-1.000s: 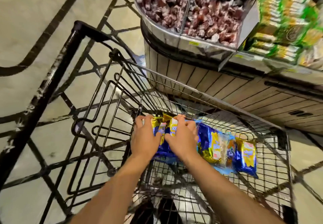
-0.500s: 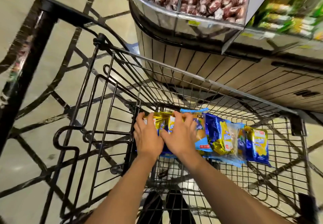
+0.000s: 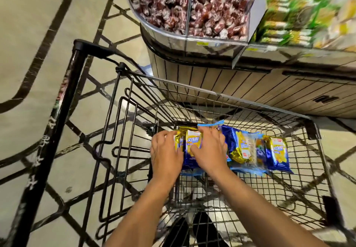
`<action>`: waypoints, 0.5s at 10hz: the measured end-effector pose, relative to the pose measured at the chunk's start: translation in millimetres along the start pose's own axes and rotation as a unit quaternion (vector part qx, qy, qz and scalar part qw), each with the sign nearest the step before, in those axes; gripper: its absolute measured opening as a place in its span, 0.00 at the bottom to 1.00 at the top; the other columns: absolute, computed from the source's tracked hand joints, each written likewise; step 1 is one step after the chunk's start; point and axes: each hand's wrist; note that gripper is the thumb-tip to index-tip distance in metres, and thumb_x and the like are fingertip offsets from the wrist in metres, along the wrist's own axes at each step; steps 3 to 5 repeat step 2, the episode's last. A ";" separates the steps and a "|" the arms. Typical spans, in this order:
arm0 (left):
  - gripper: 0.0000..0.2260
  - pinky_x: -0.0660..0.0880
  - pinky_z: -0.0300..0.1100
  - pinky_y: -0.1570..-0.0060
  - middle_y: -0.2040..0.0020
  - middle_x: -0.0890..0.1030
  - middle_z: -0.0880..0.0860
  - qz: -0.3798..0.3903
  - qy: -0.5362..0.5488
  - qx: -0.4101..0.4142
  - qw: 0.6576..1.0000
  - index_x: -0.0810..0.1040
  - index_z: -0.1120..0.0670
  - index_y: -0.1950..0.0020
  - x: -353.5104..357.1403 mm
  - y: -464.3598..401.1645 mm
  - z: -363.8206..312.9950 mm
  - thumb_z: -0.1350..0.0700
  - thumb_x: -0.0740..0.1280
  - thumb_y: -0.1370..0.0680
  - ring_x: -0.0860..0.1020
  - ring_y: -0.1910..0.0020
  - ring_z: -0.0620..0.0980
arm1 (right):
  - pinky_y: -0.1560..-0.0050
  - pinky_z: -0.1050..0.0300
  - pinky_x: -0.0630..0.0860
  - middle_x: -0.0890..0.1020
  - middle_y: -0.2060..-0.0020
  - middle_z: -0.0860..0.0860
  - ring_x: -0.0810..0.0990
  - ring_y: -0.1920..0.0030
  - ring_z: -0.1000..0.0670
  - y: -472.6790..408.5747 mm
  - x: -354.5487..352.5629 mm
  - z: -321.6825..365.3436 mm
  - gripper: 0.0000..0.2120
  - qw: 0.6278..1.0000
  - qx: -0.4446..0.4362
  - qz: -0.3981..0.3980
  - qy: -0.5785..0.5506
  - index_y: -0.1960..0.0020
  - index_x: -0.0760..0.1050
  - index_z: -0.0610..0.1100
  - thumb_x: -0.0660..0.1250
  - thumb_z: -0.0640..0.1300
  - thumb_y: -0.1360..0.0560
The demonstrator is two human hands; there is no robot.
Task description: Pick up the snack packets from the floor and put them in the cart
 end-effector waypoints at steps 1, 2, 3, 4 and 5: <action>0.22 0.66 0.49 0.33 0.37 0.73 0.51 0.014 -0.010 0.059 0.998 0.73 0.52 0.33 -13.8 7.2 -23.3 0.60 0.70 0.27 0.67 0.34 0.53 | 0.36 0.48 0.67 0.72 0.37 0.51 0.66 0.36 0.47 18.5 -27.3 -5.2 0.24 1.000 -0.010 -0.024 0.003 0.32 0.70 0.51 0.68 0.48 0.27; 0.20 0.70 0.50 0.38 0.40 0.75 0.52 0.024 -0.063 0.128 0.989 0.75 0.53 0.35 -33.4 13.4 -59.8 0.59 0.69 0.27 0.70 0.39 0.55 | 0.40 0.48 0.70 0.74 0.42 0.51 0.70 0.39 0.46 36.4 -64.0 -13.1 0.18 0.997 -0.023 -0.071 0.029 0.37 0.73 0.51 0.66 0.48 0.26; 0.20 0.70 0.50 0.38 0.40 0.75 0.52 0.024 -0.063 0.128 0.989 0.75 0.53 0.35 -33.4 13.4 -59.8 0.59 0.69 0.27 0.70 0.39 0.55 | 0.40 0.48 0.70 0.74 0.42 0.51 0.70 0.39 0.46 36.4 -64.0 -13.1 0.18 0.997 -0.023 -0.071 0.029 0.37 0.73 0.51 0.66 0.48 0.26; 0.20 0.70 0.50 0.38 0.40 0.75 0.52 0.024 -0.063 0.128 0.989 0.75 0.53 0.35 -33.4 13.4 -59.8 0.59 0.69 0.27 0.70 0.39 0.55 | 0.40 0.48 0.70 0.74 0.42 0.51 0.70 0.39 0.46 36.4 -64.0 -13.1 0.18 0.997 -0.023 -0.071 0.029 0.37 0.73 0.51 0.66 0.48 0.26; 0.20 0.70 0.50 0.38 0.40 0.75 0.52 0.024 -0.063 0.128 0.989 0.75 0.53 0.35 -33.4 13.4 -59.8 0.59 0.69 0.27 0.70 0.39 0.55 | 0.40 0.48 0.70 0.74 0.42 0.51 0.70 0.39 0.46 36.4 -64.0 -13.1 0.18 0.997 -0.023 -0.071 0.029 0.37 0.73 0.51 0.66 0.48 0.26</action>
Point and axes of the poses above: each hand's wrist, its own y-axis away from the middle knuckle, its own x-axis out of the palm, z = x × y
